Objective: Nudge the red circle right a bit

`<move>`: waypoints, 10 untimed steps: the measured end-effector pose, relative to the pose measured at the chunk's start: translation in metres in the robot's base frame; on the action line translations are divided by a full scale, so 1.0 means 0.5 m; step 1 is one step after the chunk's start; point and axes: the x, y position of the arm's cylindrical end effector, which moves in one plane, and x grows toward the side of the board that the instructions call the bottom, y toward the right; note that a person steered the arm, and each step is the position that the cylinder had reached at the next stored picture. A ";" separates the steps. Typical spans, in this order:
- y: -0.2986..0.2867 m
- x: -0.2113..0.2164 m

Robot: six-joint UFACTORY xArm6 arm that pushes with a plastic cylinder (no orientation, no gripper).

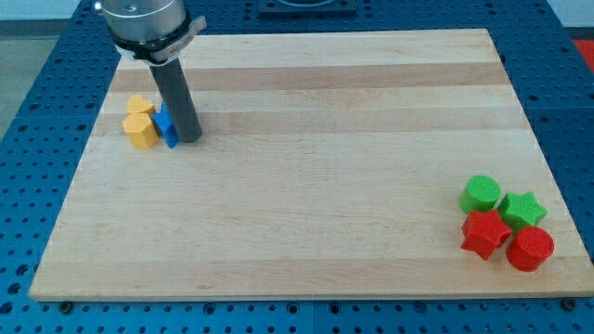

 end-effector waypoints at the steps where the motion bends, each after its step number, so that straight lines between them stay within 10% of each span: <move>1: 0.007 0.000; 7: 0.393 0.420; 10: 0.618 0.418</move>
